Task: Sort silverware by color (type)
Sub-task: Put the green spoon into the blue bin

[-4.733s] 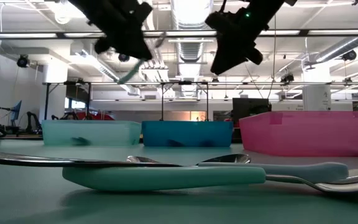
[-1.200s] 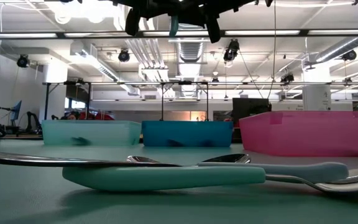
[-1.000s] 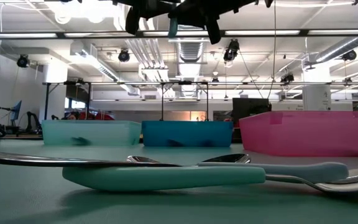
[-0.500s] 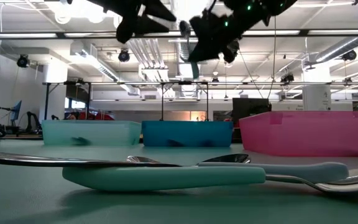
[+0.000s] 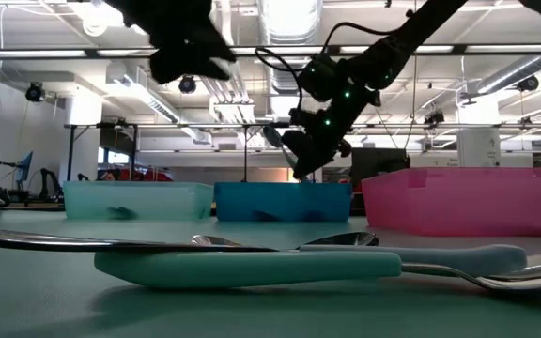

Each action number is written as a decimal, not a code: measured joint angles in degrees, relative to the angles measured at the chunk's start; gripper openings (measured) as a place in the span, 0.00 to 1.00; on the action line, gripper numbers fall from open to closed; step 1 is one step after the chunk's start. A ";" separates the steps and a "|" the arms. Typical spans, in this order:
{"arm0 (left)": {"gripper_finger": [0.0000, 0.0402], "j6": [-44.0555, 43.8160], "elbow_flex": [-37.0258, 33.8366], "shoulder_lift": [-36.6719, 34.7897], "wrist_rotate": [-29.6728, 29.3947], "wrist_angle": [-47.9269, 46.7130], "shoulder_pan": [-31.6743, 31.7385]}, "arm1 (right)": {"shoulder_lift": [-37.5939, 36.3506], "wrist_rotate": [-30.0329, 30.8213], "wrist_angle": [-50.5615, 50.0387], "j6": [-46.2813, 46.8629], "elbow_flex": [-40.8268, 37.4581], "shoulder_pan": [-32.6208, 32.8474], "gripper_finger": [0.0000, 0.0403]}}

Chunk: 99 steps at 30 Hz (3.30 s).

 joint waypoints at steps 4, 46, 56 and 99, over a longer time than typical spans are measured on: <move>0.40 -4.47 0.00 -1.71 0.63 -11.68 -1.88 | 1.07 -0.85 -6.02 0.72 1.94 0.35 0.14; 0.40 -23.99 11.98 35.19 14.60 -14.73 -45.23 | -7.04 -4.31 -18.01 8.47 5.31 19.65 0.37; 0.25 -28.75 12.55 36.78 5.03 -27.07 -45.81 | -7.06 -4.37 -24.45 10.41 5.31 22.37 0.33; 0.07 -30.40 11.43 4.99 -57.48 -27.66 -22.10 | -22.45 -12.76 32.96 11.80 -17.83 24.13 0.27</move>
